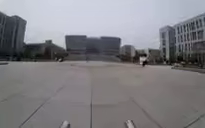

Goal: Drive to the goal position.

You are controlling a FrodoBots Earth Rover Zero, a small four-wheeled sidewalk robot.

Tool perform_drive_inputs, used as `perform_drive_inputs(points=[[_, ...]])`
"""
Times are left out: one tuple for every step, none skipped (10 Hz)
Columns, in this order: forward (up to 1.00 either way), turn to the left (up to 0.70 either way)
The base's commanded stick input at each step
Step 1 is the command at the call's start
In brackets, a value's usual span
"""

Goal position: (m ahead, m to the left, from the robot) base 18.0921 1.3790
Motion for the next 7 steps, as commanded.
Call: perform_drive_inputs(points=[[1.0, 0.0], [1.0, 0.0], [1.0, 0.0], [1.0, 0.11], [1.0, -0.15], [1.0, -0.31], [1.0, -0.31]])
